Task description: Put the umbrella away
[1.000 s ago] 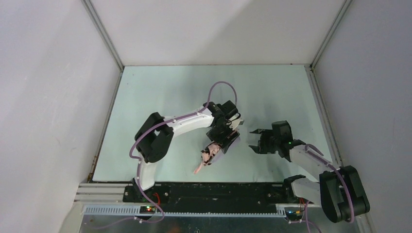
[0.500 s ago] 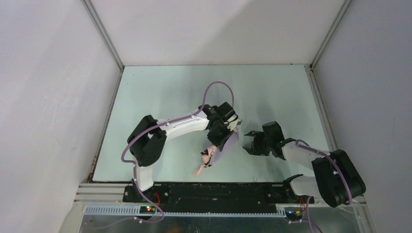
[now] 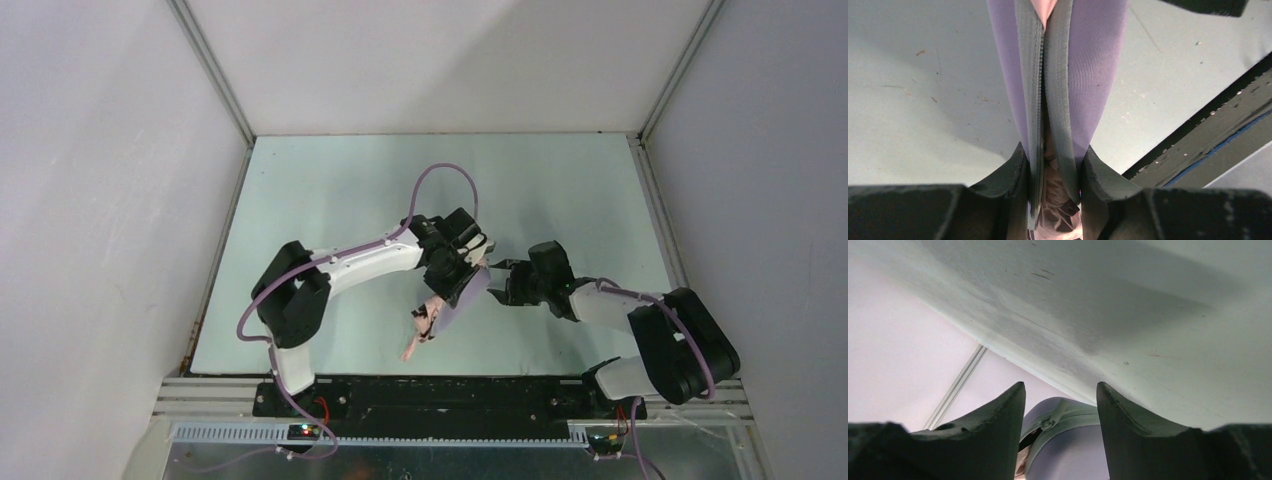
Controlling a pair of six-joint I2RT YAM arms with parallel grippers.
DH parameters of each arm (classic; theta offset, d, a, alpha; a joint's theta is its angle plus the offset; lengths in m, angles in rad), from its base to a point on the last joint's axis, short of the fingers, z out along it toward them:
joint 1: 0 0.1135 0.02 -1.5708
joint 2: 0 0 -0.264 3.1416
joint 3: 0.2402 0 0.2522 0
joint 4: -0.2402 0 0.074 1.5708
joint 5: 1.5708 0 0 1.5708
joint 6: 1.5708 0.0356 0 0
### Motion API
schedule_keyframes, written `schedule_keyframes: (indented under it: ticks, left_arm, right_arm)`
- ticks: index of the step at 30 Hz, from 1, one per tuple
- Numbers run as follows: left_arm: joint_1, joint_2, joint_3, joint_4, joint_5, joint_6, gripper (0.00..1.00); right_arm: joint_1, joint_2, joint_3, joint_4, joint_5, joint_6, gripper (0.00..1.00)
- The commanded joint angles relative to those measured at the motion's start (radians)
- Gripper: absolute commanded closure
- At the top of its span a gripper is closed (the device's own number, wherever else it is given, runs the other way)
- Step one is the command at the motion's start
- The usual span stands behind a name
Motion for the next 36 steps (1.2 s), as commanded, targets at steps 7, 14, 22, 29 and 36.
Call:
schedule_keyframes:
  ticks: [7, 14, 22, 29, 36]
  left_arm:
    - [-0.012, -0.075, -0.035, 0.038, -0.056, 0.006, 1.0]
    - [-0.015, -0.11, -0.055, 0.07, -0.089, -0.006, 1.0]
    - [-0.038, -0.149, -0.075, 0.093, -0.146, 0.005, 1.0]
    - [-0.047, -0.159, -0.092, 0.1, -0.154, 0.006, 1.0]
    - [-0.048, -0.11, -0.067, 0.05, -0.171, 0.001, 1.0]
  right_arm:
    - [0.025, 0.006, 0.032, 0.096, 0.03, 0.24, 0.54]
    - [0.039, 0.012, 0.037, 0.063, 0.017, 0.252, 0.39]
    - [0.073, 0.081, 0.061, 0.193, 0.008, 0.322, 0.53]
    - [0.074, 0.084, 0.068, 0.223, 0.028, 0.351, 0.81]
    - [0.073, 0.049, 0.067, 0.152, 0.049, 0.346, 1.0]
